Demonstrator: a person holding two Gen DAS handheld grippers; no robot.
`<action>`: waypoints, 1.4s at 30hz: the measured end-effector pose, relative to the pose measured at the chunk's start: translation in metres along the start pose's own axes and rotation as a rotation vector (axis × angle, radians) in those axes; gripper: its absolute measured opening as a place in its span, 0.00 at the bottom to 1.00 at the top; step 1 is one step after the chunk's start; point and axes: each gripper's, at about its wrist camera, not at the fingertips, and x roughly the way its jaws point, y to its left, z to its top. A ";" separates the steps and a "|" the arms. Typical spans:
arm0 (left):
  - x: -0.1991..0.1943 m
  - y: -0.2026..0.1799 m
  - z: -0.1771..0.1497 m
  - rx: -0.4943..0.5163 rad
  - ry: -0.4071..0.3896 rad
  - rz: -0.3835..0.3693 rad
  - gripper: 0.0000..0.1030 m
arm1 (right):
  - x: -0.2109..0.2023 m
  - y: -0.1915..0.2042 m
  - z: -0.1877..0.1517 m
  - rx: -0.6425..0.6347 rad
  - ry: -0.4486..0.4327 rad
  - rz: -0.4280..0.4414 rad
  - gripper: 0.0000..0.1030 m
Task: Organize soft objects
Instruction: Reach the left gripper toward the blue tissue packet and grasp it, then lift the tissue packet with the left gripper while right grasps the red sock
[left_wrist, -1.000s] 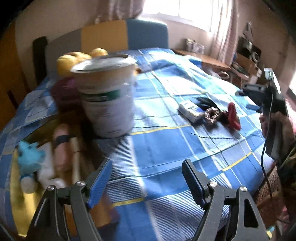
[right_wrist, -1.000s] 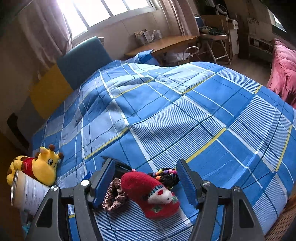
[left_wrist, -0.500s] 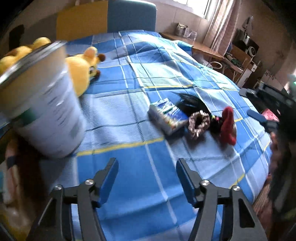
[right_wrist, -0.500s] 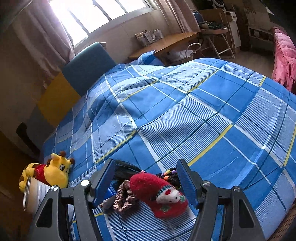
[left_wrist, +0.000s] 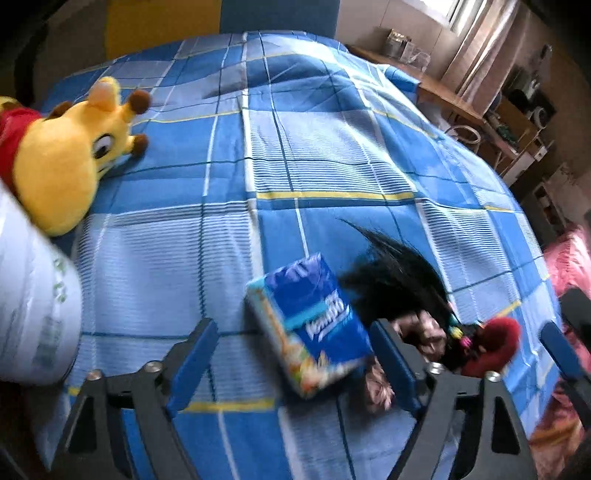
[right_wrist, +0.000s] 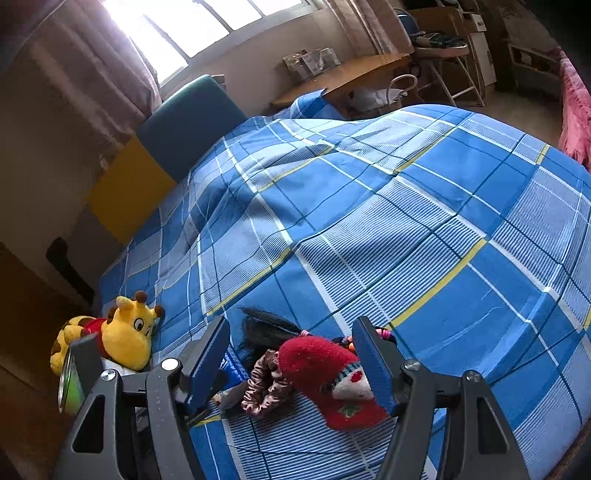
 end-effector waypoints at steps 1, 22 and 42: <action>0.006 -0.001 0.002 0.000 0.007 0.012 0.84 | 0.001 0.001 0.000 -0.006 0.002 0.003 0.68; -0.070 0.065 -0.120 0.199 -0.106 -0.038 0.56 | -0.013 -0.017 0.007 0.066 -0.083 -0.010 0.68; -0.073 0.083 -0.175 0.221 -0.210 -0.007 0.57 | 0.020 -0.007 -0.007 0.004 0.109 -0.057 0.54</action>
